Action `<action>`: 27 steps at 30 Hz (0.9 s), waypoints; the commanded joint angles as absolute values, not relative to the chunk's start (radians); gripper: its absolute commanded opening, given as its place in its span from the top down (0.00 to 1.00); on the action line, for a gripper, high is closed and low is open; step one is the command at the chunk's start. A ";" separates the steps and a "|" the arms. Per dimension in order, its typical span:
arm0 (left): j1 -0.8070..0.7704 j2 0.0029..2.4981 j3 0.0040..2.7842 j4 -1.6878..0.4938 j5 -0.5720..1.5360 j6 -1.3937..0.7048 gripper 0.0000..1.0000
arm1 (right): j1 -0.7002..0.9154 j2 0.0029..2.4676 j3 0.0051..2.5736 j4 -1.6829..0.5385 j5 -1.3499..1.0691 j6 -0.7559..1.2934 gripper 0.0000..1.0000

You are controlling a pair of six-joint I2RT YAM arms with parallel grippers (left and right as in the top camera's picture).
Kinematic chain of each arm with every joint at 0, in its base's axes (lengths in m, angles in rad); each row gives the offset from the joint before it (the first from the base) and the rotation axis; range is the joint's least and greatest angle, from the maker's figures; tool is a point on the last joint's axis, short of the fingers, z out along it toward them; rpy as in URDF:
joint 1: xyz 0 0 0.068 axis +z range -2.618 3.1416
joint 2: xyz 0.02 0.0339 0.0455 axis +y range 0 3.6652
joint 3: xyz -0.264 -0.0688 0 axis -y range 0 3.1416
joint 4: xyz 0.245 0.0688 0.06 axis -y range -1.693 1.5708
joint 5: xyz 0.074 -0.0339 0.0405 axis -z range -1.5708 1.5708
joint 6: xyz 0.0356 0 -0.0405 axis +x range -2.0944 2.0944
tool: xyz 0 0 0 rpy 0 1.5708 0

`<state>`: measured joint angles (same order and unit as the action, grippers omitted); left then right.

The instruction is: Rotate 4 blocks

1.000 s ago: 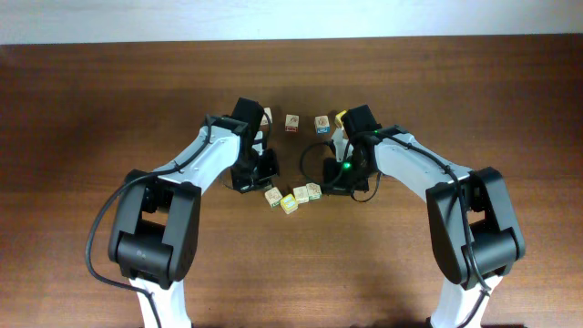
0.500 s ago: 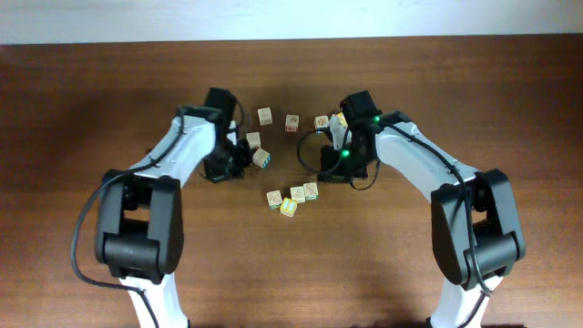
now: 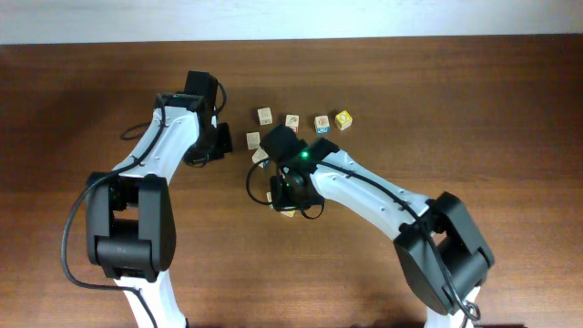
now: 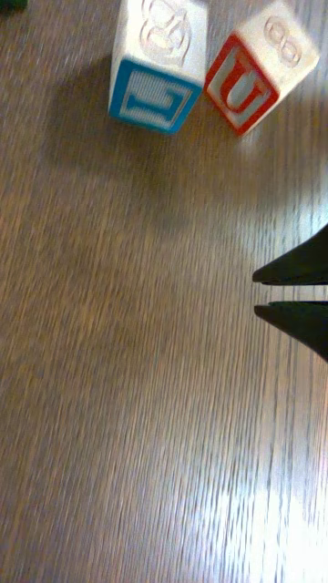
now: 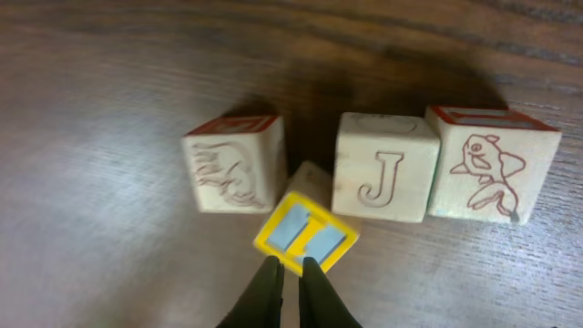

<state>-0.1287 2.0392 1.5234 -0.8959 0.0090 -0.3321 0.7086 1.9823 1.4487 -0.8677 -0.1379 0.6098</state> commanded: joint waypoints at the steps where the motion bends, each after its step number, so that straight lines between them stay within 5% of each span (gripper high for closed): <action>1: -0.128 2.045 1.539 -0.895 -0.049 -0.320 0.88 | 0.712 2.011 1.436 -0.848 -0.093 0.638 0.87; 23: -0.128 2.046 1.539 -0.895 -0.047 -0.320 0.86 | 0.711 2.051 1.436 -0.669 -0.096 0.486 0.81; 27: -0.131 2.046 1.539 -0.935 0.089 -0.334 0.91 | 0.710 2.030 1.532 -0.762 -0.100 0.486 0.75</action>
